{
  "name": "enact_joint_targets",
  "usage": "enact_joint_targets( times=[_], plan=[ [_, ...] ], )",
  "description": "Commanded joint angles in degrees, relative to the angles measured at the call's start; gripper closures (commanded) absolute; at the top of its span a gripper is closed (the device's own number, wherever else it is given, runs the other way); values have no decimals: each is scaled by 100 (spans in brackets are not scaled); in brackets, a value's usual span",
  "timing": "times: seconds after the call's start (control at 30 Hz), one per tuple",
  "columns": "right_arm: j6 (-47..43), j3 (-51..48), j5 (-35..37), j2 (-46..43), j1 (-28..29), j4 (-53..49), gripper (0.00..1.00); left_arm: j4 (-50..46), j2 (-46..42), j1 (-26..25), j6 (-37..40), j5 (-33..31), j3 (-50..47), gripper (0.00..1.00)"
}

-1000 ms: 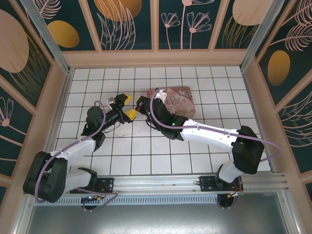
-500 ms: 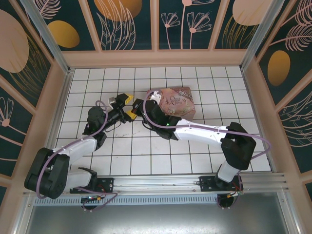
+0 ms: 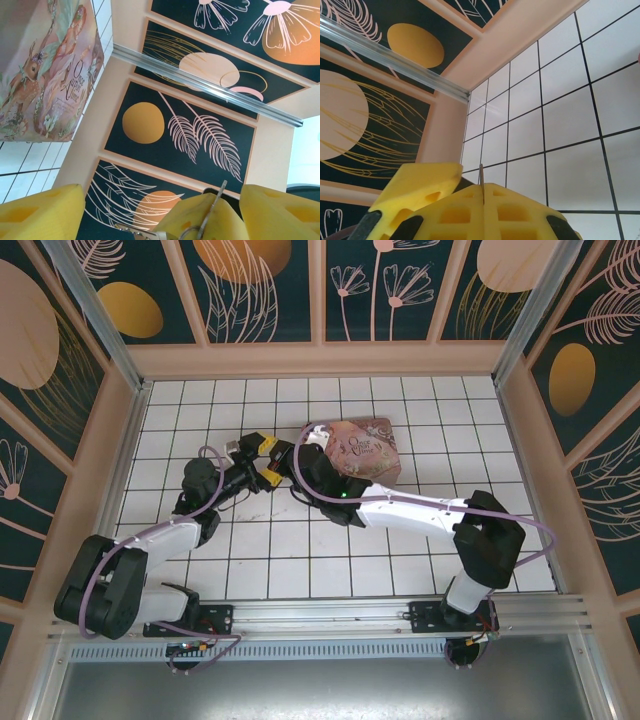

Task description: Unlock a padlock with a key

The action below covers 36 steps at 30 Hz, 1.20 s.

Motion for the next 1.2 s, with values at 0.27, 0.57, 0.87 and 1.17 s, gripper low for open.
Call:
enact_joint_targets(
  times=[0.27, 0.57, 0.87, 1.17],
  plan=[
    [107, -385, -115, -63, 60, 412, 100, 450, 83, -27, -102, -20, 34, 31],
    [139, -521, -91, -128, 68, 508, 100, 445, 94, -28, -84, -61, -19, 39],
    [156, -548, -48, -144, 73, 513, 100, 415, 78, -28, -60, -86, -39, 49],
    [248, -653, 69, -204, 69, 521, 100, 330, 43, -28, -30, -118, -48, 61]
  ],
)
